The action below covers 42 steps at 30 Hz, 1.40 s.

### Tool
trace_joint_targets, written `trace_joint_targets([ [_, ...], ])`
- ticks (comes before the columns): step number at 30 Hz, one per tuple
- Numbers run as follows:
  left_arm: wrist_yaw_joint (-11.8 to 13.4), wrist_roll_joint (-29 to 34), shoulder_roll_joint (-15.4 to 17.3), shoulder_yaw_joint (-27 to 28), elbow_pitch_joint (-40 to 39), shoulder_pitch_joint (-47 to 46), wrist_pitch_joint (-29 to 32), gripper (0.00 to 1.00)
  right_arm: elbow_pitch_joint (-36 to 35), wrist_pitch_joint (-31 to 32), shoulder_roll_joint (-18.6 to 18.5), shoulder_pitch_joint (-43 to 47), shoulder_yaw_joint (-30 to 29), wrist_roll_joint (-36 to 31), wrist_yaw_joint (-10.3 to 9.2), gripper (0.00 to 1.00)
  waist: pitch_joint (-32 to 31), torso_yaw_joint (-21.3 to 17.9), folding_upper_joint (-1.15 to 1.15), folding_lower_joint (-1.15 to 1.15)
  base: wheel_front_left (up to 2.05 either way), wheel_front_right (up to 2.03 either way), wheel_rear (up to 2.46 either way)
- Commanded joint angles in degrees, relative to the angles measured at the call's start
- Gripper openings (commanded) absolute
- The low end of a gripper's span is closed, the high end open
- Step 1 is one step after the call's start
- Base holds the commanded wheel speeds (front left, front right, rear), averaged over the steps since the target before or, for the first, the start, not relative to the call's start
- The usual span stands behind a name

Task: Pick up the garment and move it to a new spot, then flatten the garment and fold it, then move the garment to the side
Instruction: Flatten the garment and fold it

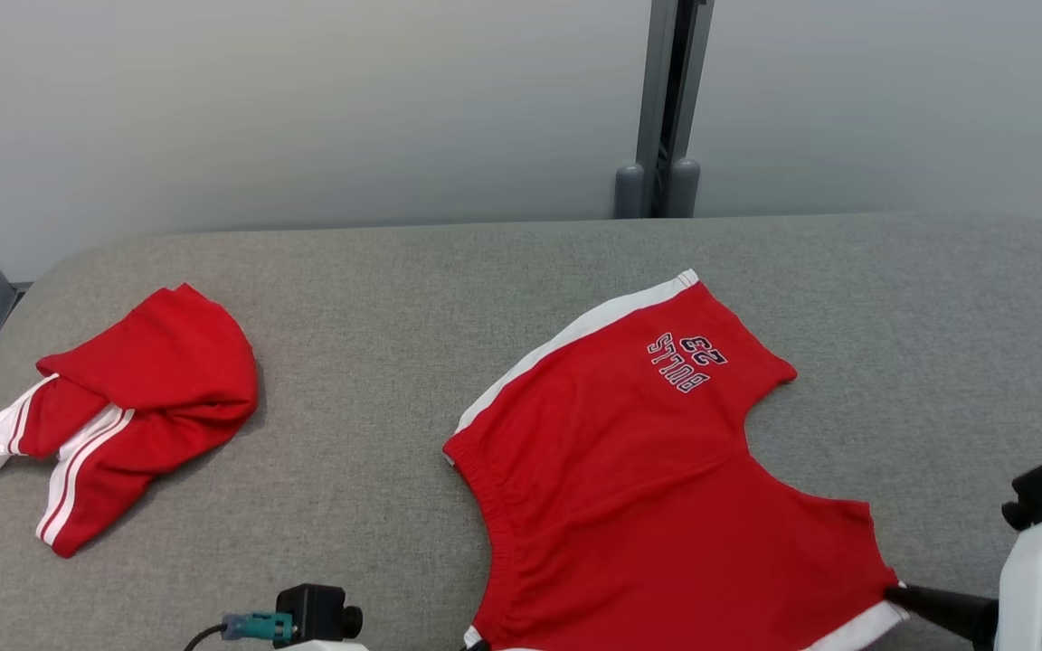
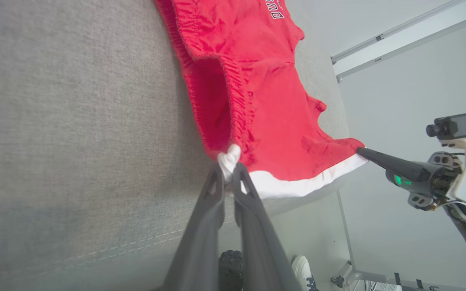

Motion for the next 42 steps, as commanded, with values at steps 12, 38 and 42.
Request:
trace_joint_targets([
  [12, 3.6, -6.1, -1.1, 3.3, -3.8, -10.2, 8.9, 0.0, -2.0, 7.1, 5.5, -14.1, -10.8, -8.3, -0.01, 0.0, 9.3, 2.7, 0.0, 0.0, 0.0, 0.0, 0.0],
  [38, 5.4, -18.8, -13.2, 13.0, 5.5, -24.2, 9.3, 0.0, 16.6, 8.2, 18.4, -37.5, -23.1, -23.9, -0.01, 0.0, 20.2, 8.8, 0.0, 0.0, 0.0, 0.0, 0.0],
  [42, 4.8, -19.3, -13.9, 12.9, 6.8, -26.1, 8.8, 0.0, 19.0, 6.1, 18.9, -39.8, -23.7, -25.1, -0.01, 0.0, 21.7, 9.2, 0.0, 0.0, 0.0, 0.0, 0.0],
])
